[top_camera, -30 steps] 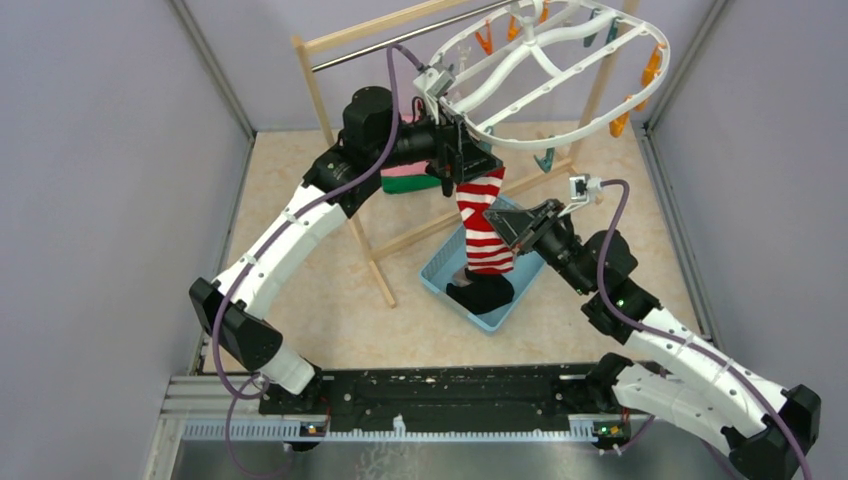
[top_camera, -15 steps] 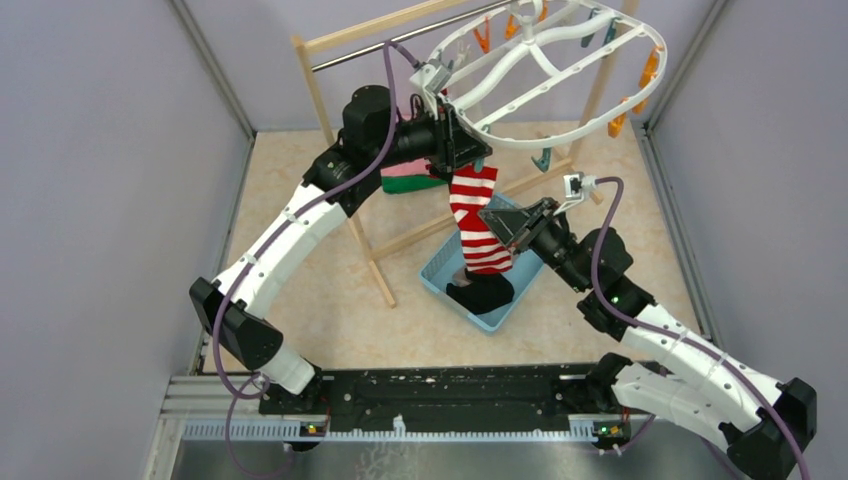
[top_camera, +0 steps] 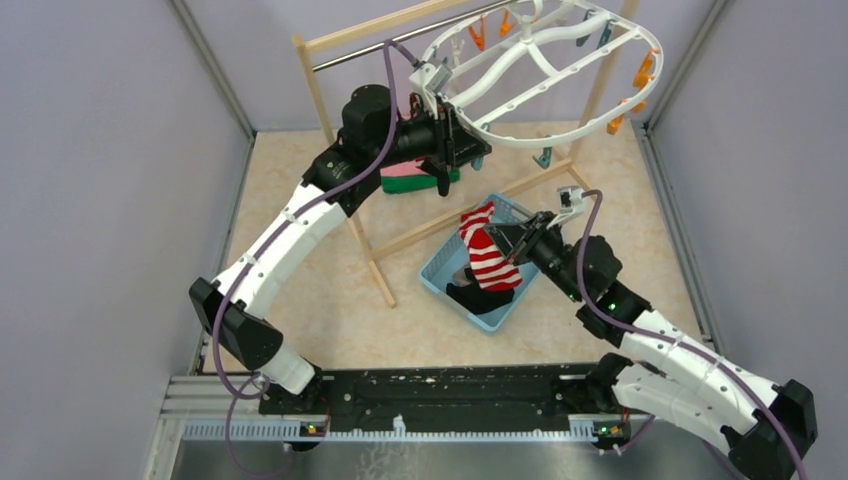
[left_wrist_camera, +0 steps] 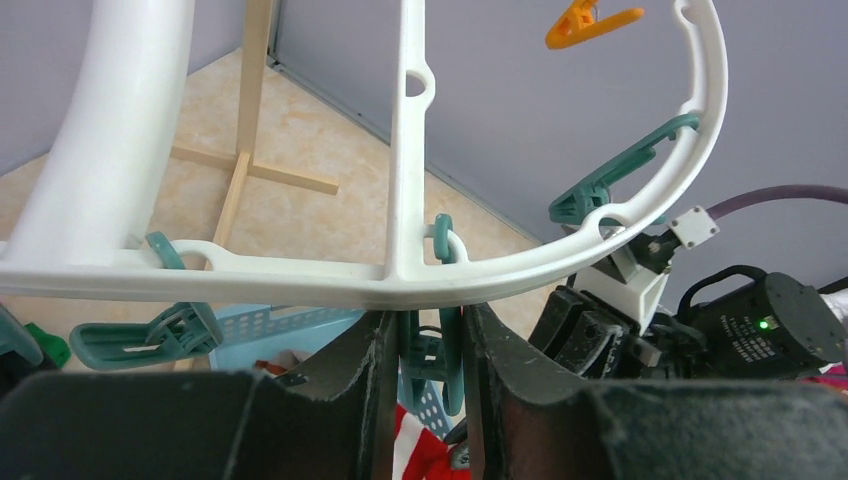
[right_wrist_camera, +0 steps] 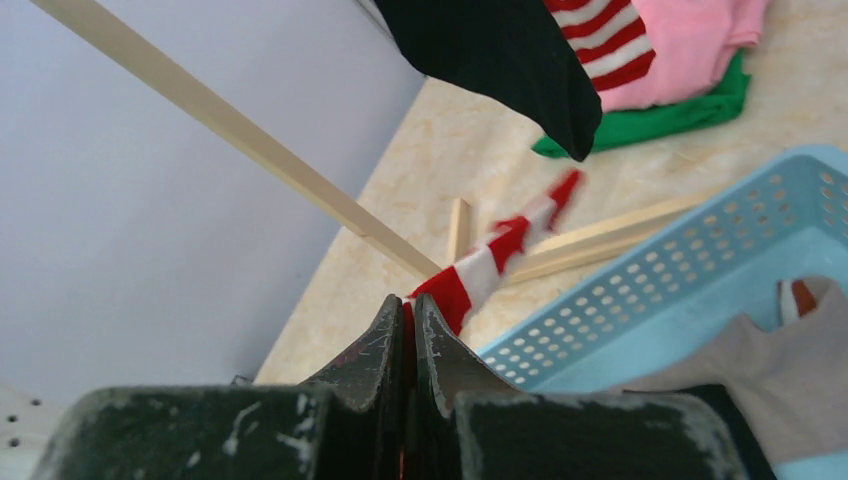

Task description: Remove the socks clipped to the hanger

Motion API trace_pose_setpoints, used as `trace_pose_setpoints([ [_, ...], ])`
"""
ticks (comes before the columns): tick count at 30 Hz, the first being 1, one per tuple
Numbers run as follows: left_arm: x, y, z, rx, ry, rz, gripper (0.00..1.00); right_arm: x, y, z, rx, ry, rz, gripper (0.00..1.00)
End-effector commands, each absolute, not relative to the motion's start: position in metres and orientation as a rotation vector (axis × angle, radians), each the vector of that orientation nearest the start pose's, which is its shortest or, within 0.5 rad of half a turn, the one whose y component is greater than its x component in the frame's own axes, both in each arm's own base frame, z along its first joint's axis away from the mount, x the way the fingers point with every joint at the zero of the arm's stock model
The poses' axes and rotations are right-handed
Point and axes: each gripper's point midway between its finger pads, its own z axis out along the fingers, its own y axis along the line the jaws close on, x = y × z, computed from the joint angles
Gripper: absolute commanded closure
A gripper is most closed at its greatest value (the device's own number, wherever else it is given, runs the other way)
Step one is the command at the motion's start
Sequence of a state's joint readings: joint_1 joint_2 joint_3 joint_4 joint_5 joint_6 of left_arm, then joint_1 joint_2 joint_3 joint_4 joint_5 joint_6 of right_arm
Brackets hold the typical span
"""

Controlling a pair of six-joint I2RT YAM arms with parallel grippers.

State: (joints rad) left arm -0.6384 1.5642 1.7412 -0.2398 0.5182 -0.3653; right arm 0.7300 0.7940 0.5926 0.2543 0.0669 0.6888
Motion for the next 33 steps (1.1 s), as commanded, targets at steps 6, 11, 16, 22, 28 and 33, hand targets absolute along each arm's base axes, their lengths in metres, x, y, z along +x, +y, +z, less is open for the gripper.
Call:
trace_pose_setpoints([
  [6,0.310,-0.359,0.450,0.698,1.539,-1.174,1.00,0.269,0.230,0.284,0.026,1.549,0.932,1.00],
  [11,0.310,-0.359,0.451,0.707,1.532,-1.166,1.00,0.294,0.220,0.278,0.100,1.464,0.824,0.90],
  [16,0.310,-0.358,0.453,0.709,1.528,-1.165,1.00,0.311,0.214,0.262,0.117,1.512,0.683,0.56],
  [22,0.308,-0.359,0.453,0.716,1.524,-1.173,1.00,0.306,0.216,0.263,0.070,1.521,0.602,0.27],
  [28,0.305,-0.361,0.452,0.725,1.528,-1.195,1.00,0.295,0.236,0.281,-0.120,1.319,0.620,0.23],
  [33,0.302,-0.362,0.454,0.741,1.513,-1.207,1.00,0.313,0.273,0.297,-0.284,1.153,0.576,0.19],
])
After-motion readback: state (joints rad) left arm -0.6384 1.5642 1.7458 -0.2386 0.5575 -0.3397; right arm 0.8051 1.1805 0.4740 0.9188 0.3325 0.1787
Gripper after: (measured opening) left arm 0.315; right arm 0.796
